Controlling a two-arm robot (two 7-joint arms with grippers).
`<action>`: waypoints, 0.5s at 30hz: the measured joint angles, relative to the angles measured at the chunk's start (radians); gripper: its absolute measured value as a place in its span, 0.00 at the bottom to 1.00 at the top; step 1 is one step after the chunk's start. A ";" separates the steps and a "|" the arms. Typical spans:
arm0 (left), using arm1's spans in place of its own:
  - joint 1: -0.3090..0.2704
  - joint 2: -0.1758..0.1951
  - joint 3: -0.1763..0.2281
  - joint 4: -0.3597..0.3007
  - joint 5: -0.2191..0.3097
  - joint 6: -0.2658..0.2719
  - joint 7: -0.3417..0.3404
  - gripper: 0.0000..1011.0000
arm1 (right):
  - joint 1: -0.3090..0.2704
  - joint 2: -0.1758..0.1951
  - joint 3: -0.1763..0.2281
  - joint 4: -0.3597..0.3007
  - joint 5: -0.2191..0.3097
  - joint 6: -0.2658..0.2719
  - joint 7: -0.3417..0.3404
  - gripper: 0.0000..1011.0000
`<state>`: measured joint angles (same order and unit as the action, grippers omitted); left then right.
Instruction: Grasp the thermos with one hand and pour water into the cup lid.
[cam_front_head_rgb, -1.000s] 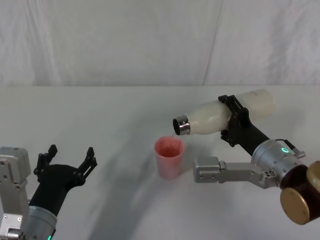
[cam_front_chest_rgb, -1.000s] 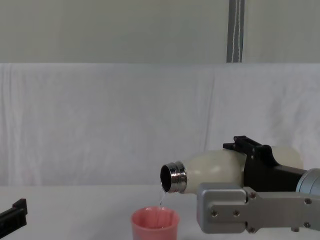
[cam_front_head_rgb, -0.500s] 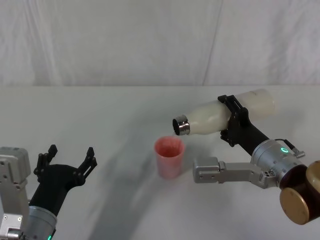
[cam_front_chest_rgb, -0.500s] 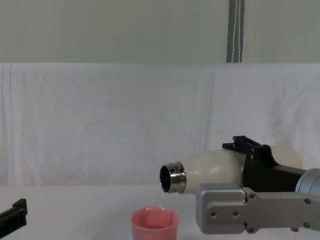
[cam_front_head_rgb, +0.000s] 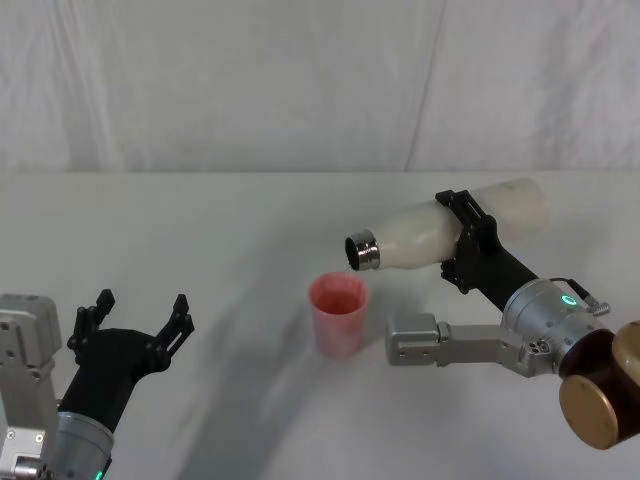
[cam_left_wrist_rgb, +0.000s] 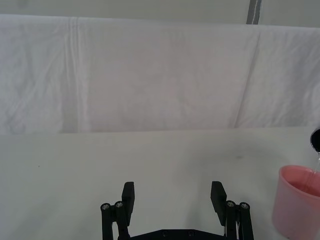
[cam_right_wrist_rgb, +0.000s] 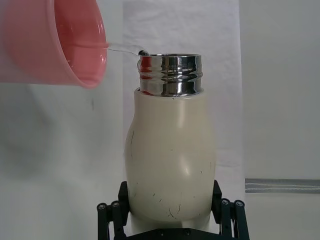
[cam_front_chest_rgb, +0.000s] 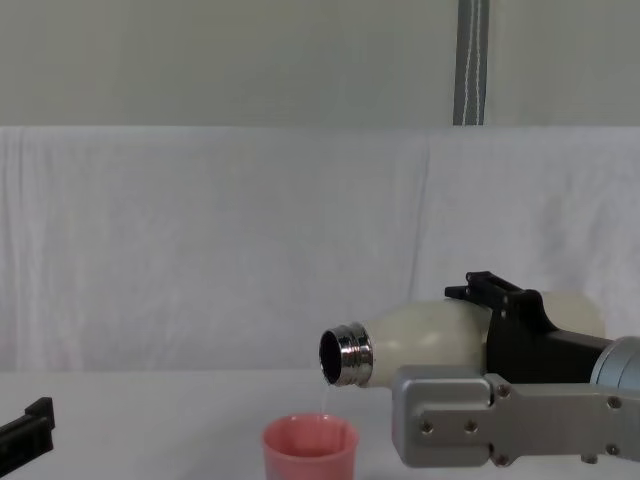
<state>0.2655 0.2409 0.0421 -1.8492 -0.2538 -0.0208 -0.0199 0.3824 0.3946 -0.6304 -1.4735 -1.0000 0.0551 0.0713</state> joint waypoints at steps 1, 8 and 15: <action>0.000 0.000 0.000 0.000 0.000 0.000 0.000 0.99 | 0.000 0.000 0.000 0.000 0.000 0.000 0.000 0.94; 0.000 0.000 0.000 0.000 0.000 0.000 0.000 0.99 | -0.004 0.000 0.002 -0.002 0.003 0.001 0.000 0.94; 0.000 0.000 0.000 0.000 0.000 0.000 0.000 0.99 | -0.015 -0.008 0.021 -0.008 0.039 -0.008 -0.010 0.94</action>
<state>0.2654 0.2410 0.0422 -1.8492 -0.2538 -0.0208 -0.0199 0.3672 0.3861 -0.6096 -1.4820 -0.9612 0.0470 0.0618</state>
